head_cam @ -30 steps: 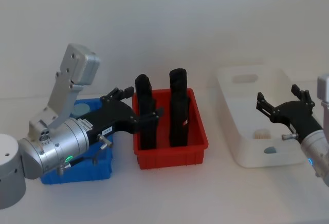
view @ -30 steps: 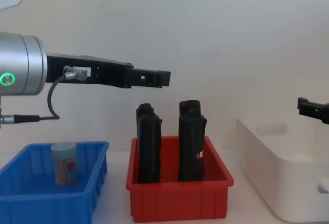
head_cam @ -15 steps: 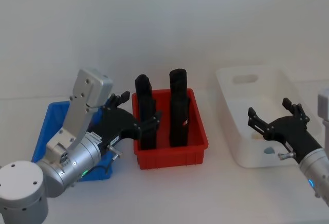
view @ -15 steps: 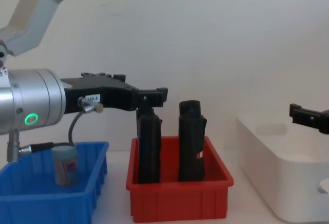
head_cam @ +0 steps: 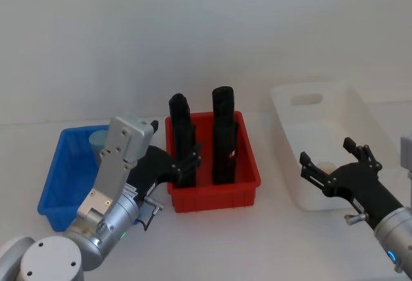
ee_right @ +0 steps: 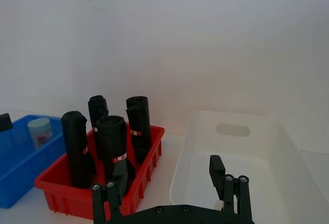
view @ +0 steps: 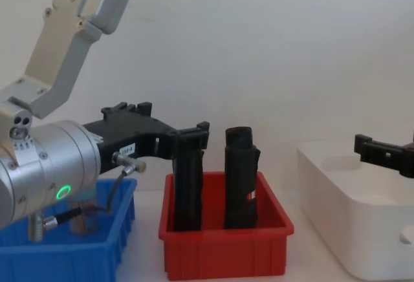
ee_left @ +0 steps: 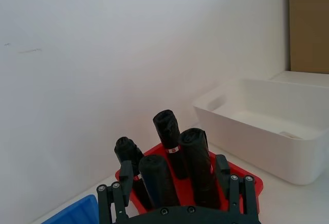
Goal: Pick the cotton swabs from the blue box and place them into the white box.
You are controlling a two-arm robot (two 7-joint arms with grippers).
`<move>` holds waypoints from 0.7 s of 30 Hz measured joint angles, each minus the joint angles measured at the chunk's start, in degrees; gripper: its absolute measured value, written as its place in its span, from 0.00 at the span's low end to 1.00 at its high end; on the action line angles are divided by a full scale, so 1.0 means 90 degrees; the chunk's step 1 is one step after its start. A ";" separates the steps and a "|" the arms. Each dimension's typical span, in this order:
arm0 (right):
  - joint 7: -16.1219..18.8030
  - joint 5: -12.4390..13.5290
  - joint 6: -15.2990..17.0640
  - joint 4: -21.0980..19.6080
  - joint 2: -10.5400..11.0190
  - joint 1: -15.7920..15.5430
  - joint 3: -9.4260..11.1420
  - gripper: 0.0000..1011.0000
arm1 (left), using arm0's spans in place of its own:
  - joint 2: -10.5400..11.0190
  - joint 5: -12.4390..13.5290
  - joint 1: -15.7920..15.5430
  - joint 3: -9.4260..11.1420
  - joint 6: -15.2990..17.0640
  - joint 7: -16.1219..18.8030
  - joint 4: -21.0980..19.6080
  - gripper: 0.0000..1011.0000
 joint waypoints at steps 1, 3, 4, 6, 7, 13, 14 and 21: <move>0.0005 0.0004 0.0006 -0.0030 0.0005 -0.0025 -0.0001 0.99 | -0.0020 0.0050 0.0029 0.0037 -0.0091 0.0106 0.0020 0.99; 0.0013 0.0015 0.0017 -0.0099 0.0014 -0.0082 -0.0003 0.99 | -0.0040 0.0110 0.0063 0.0076 -0.0190 0.0234 0.0042 0.99; 0.0018 0.0019 0.0022 -0.0126 0.0018 -0.0104 -0.0004 0.99 | -0.0048 0.0130 0.0076 0.0092 -0.0223 0.0275 0.0050 0.99; 0.0020 0.0021 0.0024 -0.0142 0.0021 -0.0117 -0.0004 0.99 | -0.0063 0.0167 0.0097 0.0118 -0.0293 0.0357 0.0065 0.99; 0.0020 0.0022 0.0025 -0.0145 0.0021 -0.0120 -0.0004 0.99 | -0.0066 0.0173 0.0102 0.0123 -0.0305 0.0371 0.0068 0.99; 0.0021 0.0023 0.0025 -0.0154 0.0018 -0.0125 -0.0002 0.99 | -0.0074 0.0196 0.0114 0.0139 -0.0348 0.0419 0.0077 0.99; 0.0021 0.0023 0.0025 -0.0155 0.0017 -0.0125 -0.0002 0.99 | -0.0074 0.0196 0.0114 0.0140 -0.0348 0.0420 0.0077 0.99; 0.0020 0.0023 0.0024 -0.0154 0.0016 -0.0125 0.0000 0.99 | -0.0072 0.0196 0.0113 0.0140 -0.0348 0.0424 0.0076 0.99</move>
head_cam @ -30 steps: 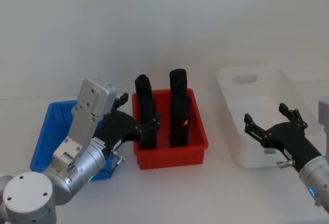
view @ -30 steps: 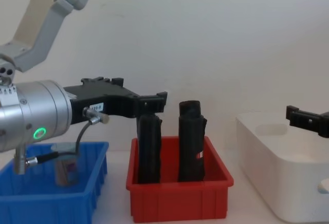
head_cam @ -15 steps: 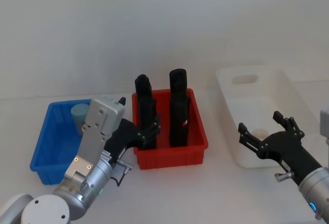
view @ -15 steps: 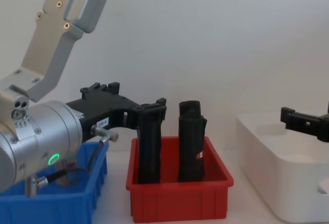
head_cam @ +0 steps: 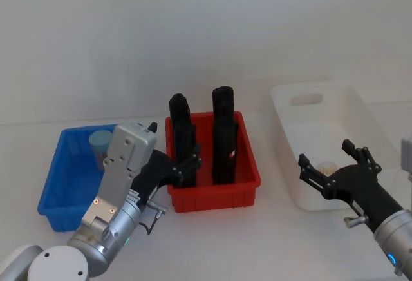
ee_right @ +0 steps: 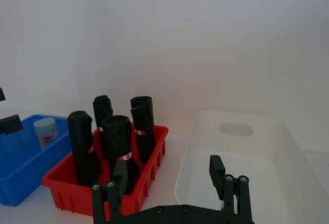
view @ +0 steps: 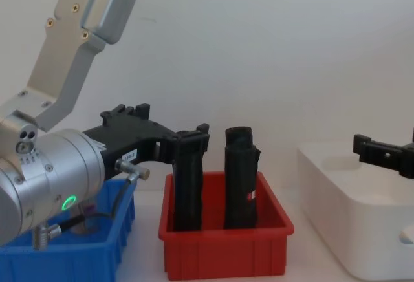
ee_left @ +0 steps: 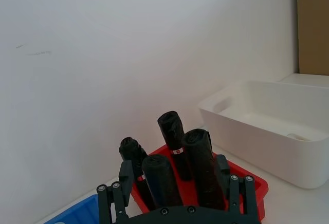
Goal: Pick the cotton swabs from the blue box and place them into the white box.
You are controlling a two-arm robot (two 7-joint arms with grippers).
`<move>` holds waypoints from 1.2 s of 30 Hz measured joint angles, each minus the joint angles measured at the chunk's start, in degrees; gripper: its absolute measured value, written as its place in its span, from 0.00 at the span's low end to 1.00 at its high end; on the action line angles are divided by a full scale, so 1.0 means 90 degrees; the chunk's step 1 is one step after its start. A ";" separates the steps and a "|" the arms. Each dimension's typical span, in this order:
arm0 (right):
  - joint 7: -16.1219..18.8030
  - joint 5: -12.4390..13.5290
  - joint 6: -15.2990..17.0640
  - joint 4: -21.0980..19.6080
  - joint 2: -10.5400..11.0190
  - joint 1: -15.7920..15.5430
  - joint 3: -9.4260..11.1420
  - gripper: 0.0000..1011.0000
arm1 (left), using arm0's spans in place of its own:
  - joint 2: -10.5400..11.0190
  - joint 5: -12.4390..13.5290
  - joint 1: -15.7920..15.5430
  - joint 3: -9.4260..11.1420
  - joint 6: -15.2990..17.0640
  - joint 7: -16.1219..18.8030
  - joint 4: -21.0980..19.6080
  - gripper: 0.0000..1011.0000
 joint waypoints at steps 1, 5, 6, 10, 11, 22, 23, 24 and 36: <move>0.0000 0.0000 0.0000 0.0000 0.0000 0.0000 0.0000 0.99 | 0.0000 0.0000 -0.0001 0.0000 0.0000 0.0000 0.0000 0.99; 0.0000 -0.0001 -0.0003 0.0000 0.0000 0.0000 0.0000 0.99 | 0.0000 -0.0001 -0.0002 0.0000 0.0000 0.0000 -0.0002 0.99; 0.0000 -0.0002 -0.0003 0.0000 0.0000 0.0000 0.0000 0.99 | 0.0000 -0.0001 -0.0002 0.0000 0.0000 0.0000 -0.0002 0.99; 0.0000 -0.0004 -0.0004 0.0000 0.0000 0.0000 0.0000 0.99 | 0.0000 -0.0002 -0.0002 0.0000 0.0000 0.0000 -0.0004 0.99; 0.0000 -0.0004 -0.0004 0.0000 0.0000 0.0001 0.0000 0.99 | 0.0000 -0.0002 -0.0002 0.0000 0.0000 0.0000 -0.0004 0.99; 0.0034 -0.0023 -0.0014 0.0028 -0.0003 0.0016 0.0003 0.99 | 0.0000 -0.0002 -0.0003 -0.0001 0.0001 -0.0001 -0.0004 0.99; 0.0061 -0.0040 -0.0021 0.0055 -0.0005 0.0033 0.0004 0.99 | 0.0000 -0.0002 -0.0003 -0.0001 0.0001 -0.0001 -0.0004 0.99; 0.0083 -0.0054 -0.0027 0.0072 -0.0007 0.0045 0.0005 0.99 | 0.0000 -0.0002 -0.0003 -0.0001 0.0001 -0.0001 -0.0004 0.99; 0.0594 -0.0366 -0.0187 0.0748 -0.0124 0.0559 0.0024 0.99 | 0.0000 -0.0002 -0.0002 -0.0001 0.0001 -0.0001 -0.0004 0.99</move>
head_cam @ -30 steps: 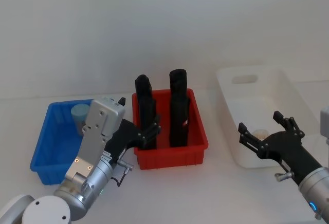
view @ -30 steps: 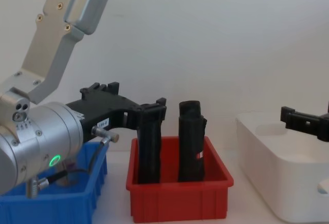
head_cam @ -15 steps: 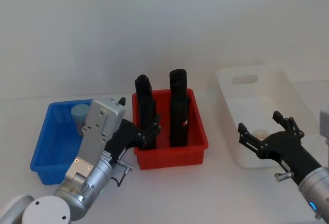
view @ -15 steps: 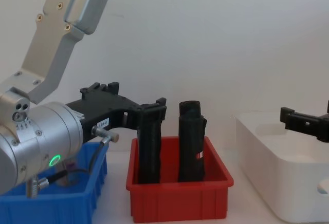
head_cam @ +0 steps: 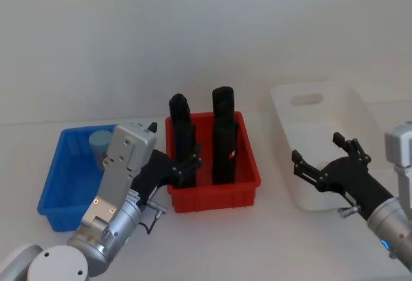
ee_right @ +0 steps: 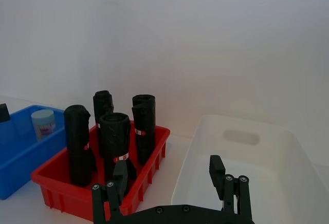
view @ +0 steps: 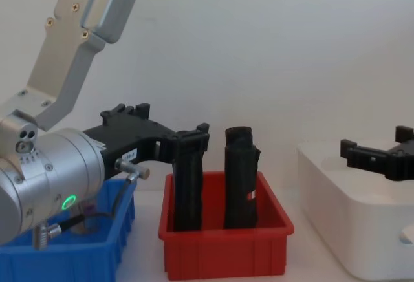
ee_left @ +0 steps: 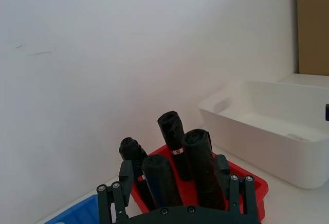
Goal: Pick the cotton swabs from the blue box and place them into the white box.
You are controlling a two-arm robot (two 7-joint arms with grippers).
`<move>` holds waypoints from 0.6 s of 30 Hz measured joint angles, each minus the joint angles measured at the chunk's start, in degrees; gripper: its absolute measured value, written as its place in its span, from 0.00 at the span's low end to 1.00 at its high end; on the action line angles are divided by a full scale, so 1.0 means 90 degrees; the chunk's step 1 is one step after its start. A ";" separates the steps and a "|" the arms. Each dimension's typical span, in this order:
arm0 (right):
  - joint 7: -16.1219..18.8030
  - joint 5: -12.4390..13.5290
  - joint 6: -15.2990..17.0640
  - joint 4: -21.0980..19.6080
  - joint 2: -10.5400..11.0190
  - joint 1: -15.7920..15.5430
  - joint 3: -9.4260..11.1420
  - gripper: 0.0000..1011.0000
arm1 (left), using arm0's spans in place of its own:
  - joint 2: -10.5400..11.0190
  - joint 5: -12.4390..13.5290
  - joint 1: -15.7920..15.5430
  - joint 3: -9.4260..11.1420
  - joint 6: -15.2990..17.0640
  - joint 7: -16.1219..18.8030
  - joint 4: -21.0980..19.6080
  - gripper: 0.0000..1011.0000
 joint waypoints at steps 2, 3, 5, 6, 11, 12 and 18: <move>0.0120 -0.0060 -0.0042 0.0177 -0.0039 0.0147 0.0000 0.99 | 0.0000 0.0000 0.0000 0.0000 0.0000 0.0000 0.0000 0.99; 0.0161 -0.0084 -0.0062 0.0234 -0.0052 0.0192 0.0000 0.99 | 0.0000 0.0000 0.0000 0.0000 0.0000 0.0000 0.0000 0.99; 0.0258 -0.0118 -0.0093 0.0347 -0.0081 0.0283 -0.0002 0.99 | 0.0000 0.0000 0.0000 0.0000 0.0000 0.0000 0.0000 0.99; 0.0306 -0.0136 -0.0111 0.0421 -0.0099 0.0345 -0.0005 0.99 | 0.0000 0.0000 0.0000 0.0000 0.0000 0.0000 0.0000 0.99; 0.0641 -0.0255 -0.0247 0.0860 -0.0220 0.0695 -0.0032 0.99 | 0.0000 0.0000 0.0000 0.0000 0.0000 0.0000 0.0000 0.99; 0.0740 -0.0287 -0.0286 0.1017 -0.0263 0.0822 -0.0043 0.99 | 0.0000 0.0000 0.0000 0.0000 0.0000 0.0000 0.0000 0.99; 0.1136 -0.0432 -0.0474 0.1637 -0.0447 0.1302 -0.0102 0.99 | 0.0000 0.0000 0.0000 0.0000 0.0000 0.0000 0.0000 0.99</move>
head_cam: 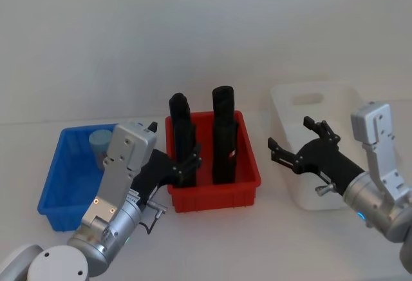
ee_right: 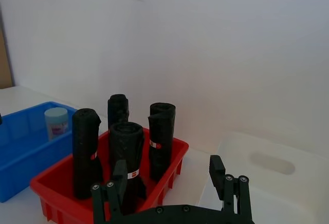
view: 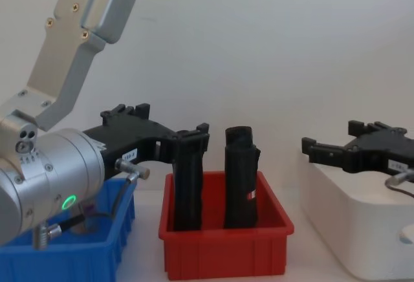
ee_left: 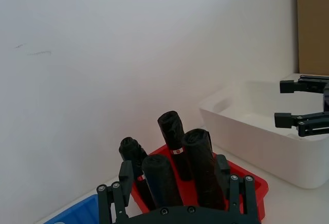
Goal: Pick the cotton swabs from the blue box and place them into the white box.
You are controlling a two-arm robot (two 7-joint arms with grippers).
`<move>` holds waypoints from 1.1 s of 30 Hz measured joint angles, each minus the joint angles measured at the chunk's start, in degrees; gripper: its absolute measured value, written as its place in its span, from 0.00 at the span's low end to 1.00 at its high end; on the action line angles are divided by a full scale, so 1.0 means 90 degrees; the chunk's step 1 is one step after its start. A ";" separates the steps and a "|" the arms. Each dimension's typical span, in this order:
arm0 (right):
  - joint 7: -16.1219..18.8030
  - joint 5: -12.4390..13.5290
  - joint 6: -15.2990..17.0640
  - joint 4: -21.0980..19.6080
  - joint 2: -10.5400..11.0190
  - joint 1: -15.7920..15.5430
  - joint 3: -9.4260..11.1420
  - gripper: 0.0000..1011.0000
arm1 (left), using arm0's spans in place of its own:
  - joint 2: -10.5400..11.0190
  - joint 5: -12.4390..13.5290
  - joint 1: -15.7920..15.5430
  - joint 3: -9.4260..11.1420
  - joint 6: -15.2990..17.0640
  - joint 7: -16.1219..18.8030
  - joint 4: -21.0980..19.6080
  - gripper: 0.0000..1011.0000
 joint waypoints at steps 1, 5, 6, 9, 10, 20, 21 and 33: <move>0.0000 0.0000 0.0000 0.0000 0.0000 0.0000 0.0000 0.99 | 0.0000 0.0000 0.0000 0.0000 0.0000 0.0000 0.0000 0.99; 0.0300 -0.0126 -0.0153 0.0577 -0.0176 0.0437 -0.0061 0.99 | 0.0000 0.0000 0.0000 0.0000 0.0000 0.0000 0.0000 0.99; 0.0300 -0.0126 -0.0153 0.0577 -0.0176 0.0437 -0.0061 0.99 | 0.0000 0.0000 0.0000 0.0000 0.0000 0.0000 0.0000 0.99; 0.0476 -0.0193 -0.0240 0.0938 -0.0284 0.0705 -0.0102 0.99 | 0.0000 0.0000 0.0000 0.0000 0.0000 0.0000 0.0000 0.99; 0.0476 -0.0193 -0.0240 0.0938 -0.0284 0.0705 -0.0102 0.99 | 0.0000 0.0000 0.0000 0.0000 0.0000 0.0000 0.0000 0.99; 0.0864 -0.0336 -0.0443 0.1904 -0.0567 0.1407 -0.0207 0.99 | 0.0000 0.0000 0.0000 0.0000 0.0000 0.0000 0.0000 0.99; 0.0884 -0.0344 -0.0456 0.1962 -0.0584 0.1448 -0.0213 0.99 | 0.0000 0.0000 0.0000 0.0000 0.0000 0.0000 0.0000 0.99; 0.1171 -0.0480 -0.0723 0.3122 -0.0895 0.2160 -0.0359 0.99 | 0.0000 0.0000 0.0000 0.0000 0.0000 0.0001 0.0000 0.99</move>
